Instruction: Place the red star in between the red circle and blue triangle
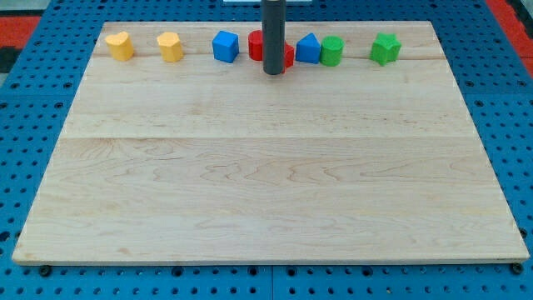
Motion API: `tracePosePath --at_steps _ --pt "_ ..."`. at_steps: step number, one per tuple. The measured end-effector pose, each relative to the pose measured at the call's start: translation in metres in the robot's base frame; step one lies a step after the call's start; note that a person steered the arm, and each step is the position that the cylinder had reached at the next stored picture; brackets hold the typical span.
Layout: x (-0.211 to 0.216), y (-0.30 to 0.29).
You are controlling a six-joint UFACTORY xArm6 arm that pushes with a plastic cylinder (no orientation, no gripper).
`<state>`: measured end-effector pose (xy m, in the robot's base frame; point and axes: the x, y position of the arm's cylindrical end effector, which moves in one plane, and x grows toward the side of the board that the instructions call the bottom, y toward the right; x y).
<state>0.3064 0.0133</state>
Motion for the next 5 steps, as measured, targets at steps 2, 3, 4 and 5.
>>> tracePosePath --at_steps 2,3,4,5 --pt "-0.027 0.002" --pt "-0.026 0.002" --pt "-0.006 0.002" --pt "0.034 0.018"
